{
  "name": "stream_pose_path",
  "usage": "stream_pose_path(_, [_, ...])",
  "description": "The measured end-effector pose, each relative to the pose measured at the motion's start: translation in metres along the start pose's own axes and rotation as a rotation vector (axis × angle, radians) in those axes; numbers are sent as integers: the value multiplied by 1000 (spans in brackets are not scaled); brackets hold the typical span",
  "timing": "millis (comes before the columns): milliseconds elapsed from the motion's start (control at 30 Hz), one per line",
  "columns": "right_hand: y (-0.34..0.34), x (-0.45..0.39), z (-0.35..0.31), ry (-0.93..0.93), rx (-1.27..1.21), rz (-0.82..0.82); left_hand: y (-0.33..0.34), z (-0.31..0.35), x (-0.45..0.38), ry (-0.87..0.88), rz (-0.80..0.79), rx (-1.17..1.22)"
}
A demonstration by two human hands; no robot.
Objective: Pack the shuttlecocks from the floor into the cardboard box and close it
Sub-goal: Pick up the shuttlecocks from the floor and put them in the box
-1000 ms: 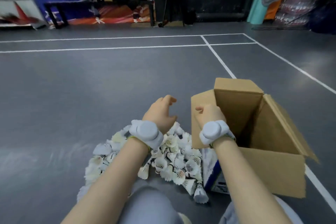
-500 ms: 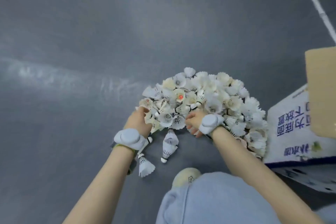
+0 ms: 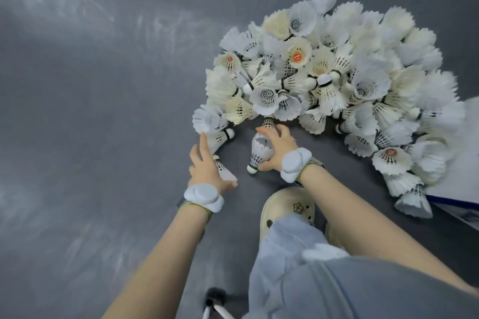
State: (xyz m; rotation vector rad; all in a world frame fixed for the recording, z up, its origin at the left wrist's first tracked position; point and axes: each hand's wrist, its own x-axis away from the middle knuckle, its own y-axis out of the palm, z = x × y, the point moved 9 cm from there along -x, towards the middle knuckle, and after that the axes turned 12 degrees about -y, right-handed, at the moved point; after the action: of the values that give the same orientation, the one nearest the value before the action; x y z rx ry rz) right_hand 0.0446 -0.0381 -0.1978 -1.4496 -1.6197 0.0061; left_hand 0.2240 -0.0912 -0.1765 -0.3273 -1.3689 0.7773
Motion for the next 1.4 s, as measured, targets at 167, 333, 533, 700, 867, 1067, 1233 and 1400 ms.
stream_pose_path(167, [-2,-9,-2,-39,8,55,-2,17,3,110,108,51])
stream_pose_path(333, [-1,-13,-1,-46,-61,63,-11,28,1,211,179,192])
stream_pose_path(533, [14,-5,-4,-72,-243,7,14,44,0,282,95,-3])
stream_pose_path(700, [25,-2,-1,-40,-258,-45,30,47,-8,245,43,-91])
stream_pose_path(867, [27,-4,-3,-50,-279,-33,30,51,-6,276,9,-32])
stream_pose_path(1067, [6,6,-5,-86,-370,26,14,63,7,320,51,8])
stream_pose_path(1233, [-39,23,-19,-165,-380,96,-4,94,31,409,95,23])
stream_pose_path(1400, [-95,53,-40,-227,-324,143,-30,132,71,489,149,59])
